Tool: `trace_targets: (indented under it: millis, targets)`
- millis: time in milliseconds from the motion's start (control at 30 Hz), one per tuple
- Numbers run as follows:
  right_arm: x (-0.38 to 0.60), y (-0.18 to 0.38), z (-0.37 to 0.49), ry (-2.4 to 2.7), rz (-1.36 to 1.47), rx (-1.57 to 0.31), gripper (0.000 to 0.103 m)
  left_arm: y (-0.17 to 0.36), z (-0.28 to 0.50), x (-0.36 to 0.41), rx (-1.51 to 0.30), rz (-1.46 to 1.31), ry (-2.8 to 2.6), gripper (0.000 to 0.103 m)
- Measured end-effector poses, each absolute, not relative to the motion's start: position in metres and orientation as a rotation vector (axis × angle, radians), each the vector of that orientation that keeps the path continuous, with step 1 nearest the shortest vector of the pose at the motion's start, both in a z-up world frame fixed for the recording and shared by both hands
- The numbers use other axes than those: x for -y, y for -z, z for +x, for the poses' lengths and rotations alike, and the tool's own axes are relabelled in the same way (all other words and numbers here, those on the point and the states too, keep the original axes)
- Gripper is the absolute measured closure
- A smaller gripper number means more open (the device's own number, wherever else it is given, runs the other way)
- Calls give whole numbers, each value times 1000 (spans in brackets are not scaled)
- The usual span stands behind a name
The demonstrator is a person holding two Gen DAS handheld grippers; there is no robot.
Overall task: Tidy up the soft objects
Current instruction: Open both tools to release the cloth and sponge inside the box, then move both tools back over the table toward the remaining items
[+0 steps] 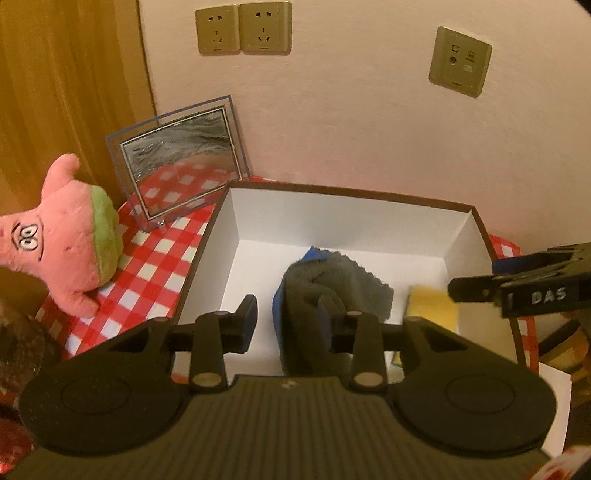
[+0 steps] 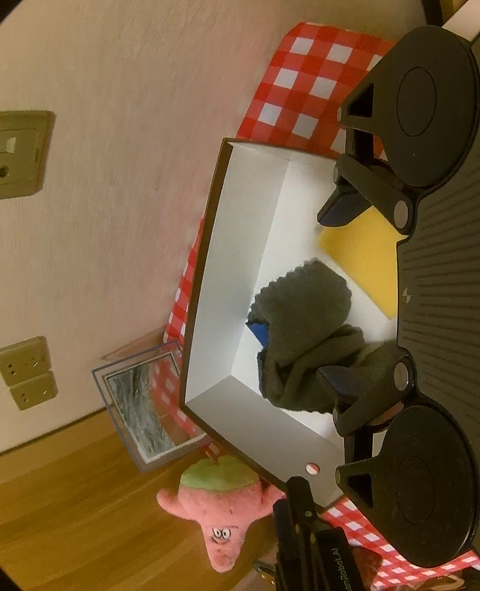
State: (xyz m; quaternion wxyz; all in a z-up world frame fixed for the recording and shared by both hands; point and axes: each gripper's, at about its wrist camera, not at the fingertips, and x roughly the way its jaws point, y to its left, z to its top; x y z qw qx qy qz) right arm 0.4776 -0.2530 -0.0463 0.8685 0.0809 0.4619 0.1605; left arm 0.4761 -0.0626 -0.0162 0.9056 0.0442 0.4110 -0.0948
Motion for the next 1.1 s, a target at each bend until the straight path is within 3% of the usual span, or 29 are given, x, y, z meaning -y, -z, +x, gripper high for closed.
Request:
trace_targets:
  millis: [533,1100]
  targets:
    - [276,16,380,-397,178,-868,21,4,365,33,-877,22,123,70]
    - [250,38,292,-471,96,-857,21,27,261,13,-920,-56,-4,70]
